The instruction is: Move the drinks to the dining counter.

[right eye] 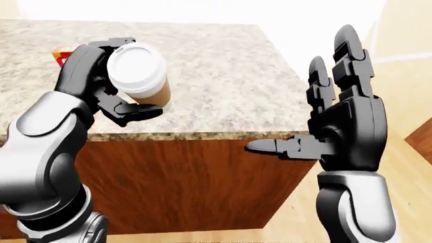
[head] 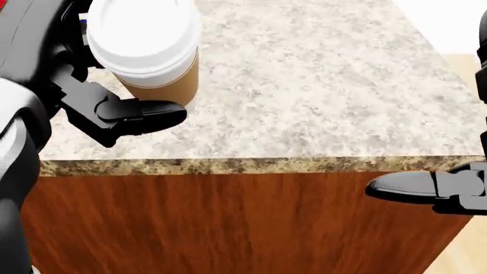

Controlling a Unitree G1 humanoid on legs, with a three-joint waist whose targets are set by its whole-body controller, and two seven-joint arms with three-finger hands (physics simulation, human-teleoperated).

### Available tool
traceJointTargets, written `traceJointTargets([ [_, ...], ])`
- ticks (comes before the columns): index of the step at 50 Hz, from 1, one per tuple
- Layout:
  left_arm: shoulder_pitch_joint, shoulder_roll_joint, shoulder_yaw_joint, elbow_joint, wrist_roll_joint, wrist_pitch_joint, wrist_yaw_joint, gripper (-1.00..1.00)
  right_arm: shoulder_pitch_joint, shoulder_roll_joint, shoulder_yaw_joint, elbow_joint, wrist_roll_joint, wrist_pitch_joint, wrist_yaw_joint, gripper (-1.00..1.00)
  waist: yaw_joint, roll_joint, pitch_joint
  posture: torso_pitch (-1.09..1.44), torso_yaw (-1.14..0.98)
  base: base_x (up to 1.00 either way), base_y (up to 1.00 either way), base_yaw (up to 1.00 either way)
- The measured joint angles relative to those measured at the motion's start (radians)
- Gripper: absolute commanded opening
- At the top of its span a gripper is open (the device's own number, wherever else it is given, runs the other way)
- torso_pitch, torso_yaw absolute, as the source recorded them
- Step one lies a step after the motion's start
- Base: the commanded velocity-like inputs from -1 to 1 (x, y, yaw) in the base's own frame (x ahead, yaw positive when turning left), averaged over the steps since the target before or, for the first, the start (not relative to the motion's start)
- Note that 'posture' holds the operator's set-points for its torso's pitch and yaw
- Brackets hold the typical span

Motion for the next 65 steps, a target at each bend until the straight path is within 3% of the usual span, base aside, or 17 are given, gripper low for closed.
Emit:
traceJointTargets([
  [2, 0.002, -0.005, -0.023, 0.013, -0.009, 0.007, -0.011, -1.00, 0.019, 0.009, -0.005, 0.028, -0.016, 0.001, -0.003, 1.00, -0.007, -0.040, 0.036, 0.00, 0.00, 0.00, 0.00, 0.00],
  [4, 0.000, -0.003, -0.025, 0.016, -0.015, 0.012, -0.021, -1.00, 0.014, 0.007, 0.001, 0.040, -0.032, 0.004, -0.005, 1.00, -0.007, -0.043, 0.044, 0.00, 0.00, 0.00, 0.00, 0.00],
  [6, -0.002, 0.001, -0.015, 0.013, -0.011, 0.018, -0.023, -1.00, 0.012, 0.006, 0.015, 0.028, -0.049, 0.004, -0.002, 1.00, -0.010, -0.023, 0.049, 0.00, 0.00, -0.05, 0.00, 0.00],
  [8, 0.000, 0.001, -0.009, 0.005, -0.004, 0.023, -0.022, -1.00, 0.015, 0.011, 0.029, 0.018, -0.065, 0.006, 0.006, 1.00, -0.004, 0.006, 0.028, 0.00, 0.00, -0.47, 0.00, 0.00],
  [9, -0.002, -0.001, -0.010, 0.000, 0.001, 0.026, -0.020, -1.00, 0.011, 0.013, 0.031, 0.015, -0.071, 0.010, 0.010, 1.00, 0.004, 0.027, 0.018, 0.00, 0.00, -0.55, 0.00, 0.00],
  [11, -0.008, 0.001, -0.012, -0.006, 0.005, 0.024, -0.019, -1.00, -0.001, 0.017, 0.030, 0.013, -0.076, 0.018, 0.019, 1.00, 0.022, 0.096, 0.023, 0.00, 0.00, -0.55, 0.00, 0.00],
  [12, -0.004, 0.004, -0.009, -0.004, 0.006, 0.022, -0.021, -1.00, 0.000, 0.027, 0.033, 0.013, -0.075, 0.022, 0.024, 1.00, 0.025, 0.098, 0.031, 0.00, 0.00, -0.18, 0.00, 0.00],
  [14, -0.002, 0.004, -0.004, 0.002, 0.013, 0.033, -0.021, -1.00, 0.004, 0.027, 0.037, 0.018, -0.072, 0.033, 0.034, 1.00, 0.040, 0.079, 0.032, 0.00, 0.00, 0.00, 0.00, 0.00],
  [20, -0.008, -0.003, -0.012, -0.039, 0.020, 0.030, -0.023, -1.00, -0.004, 0.013, 0.025, -0.016, -0.084, 0.018, 0.039, 1.00, 0.015, 0.025, 0.037, 0.00, 0.00, 0.00, 0.00, 0.00],
  [23, -0.015, -0.004, -0.017, -0.052, 0.029, 0.043, -0.022, -1.00, -0.007, 0.013, 0.021, -0.026, -0.081, 0.011, 0.047, 1.00, 0.020, -0.035, 0.024, 0.00, 0.00, -0.05, 0.00, 0.00],
  [25, 0.001, -0.019, -0.033, -0.044, 0.030, 0.048, -0.025, -1.00, 0.007, 0.016, 0.016, -0.011, -0.084, 0.017, 0.048, 1.00, -0.002, -0.023, 0.000, 0.00, 0.00, -0.08, 0.00, 0.00],
  [27, -0.003, -0.024, -0.051, -0.019, 0.025, 0.056, -0.031, -1.00, 0.008, 0.017, 0.012, 0.001, -0.088, 0.029, 0.045, 1.00, -0.009, -0.015, 0.003, 0.00, 0.00, 0.00, 0.00, 0.00],
  [30, -0.016, -0.031, -0.052, 0.006, 0.028, 0.035, -0.030, -1.00, -0.004, 0.016, 0.006, -0.003, -0.087, 0.032, 0.044, 1.00, -0.021, 0.032, -0.008, 0.00, 0.00, 0.00, 0.00, 0.00],
  [31, -0.018, -0.032, -0.049, 0.016, 0.031, 0.021, -0.029, -1.00, -0.003, 0.019, 0.006, -0.007, -0.085, 0.031, 0.043, 1.00, -0.023, 0.034, -0.008, 0.00, 0.00, 0.00, 0.00, 0.00],
  [40, -0.059, -0.052, -0.027, 0.225, 0.069, -0.080, 0.004, -1.00, -0.018, 0.005, 0.023, -0.009, -0.055, 0.041, 0.021, 1.00, -0.013, 0.000, -0.003, 0.00, 0.00, 0.00, 0.00, 0.00],
  [55, -0.182, -0.091, -0.003, 0.813, 0.031, -0.438, 0.140, -1.00, -0.020, 0.004, 0.014, -0.009, -0.047, 0.046, 0.016, 1.00, -0.011, -0.006, 0.000, 0.00, 0.00, 0.00, 0.00, 0.00],
  [65, -0.261, -0.071, 0.028, 1.194, -0.039, -0.640, 0.254, -1.00, -0.009, 0.011, 0.026, 0.006, -0.073, 0.024, 0.035, 1.00, -0.014, -0.003, -0.003, 0.00, 0.00, 0.00, 0.00, 0.00],
])
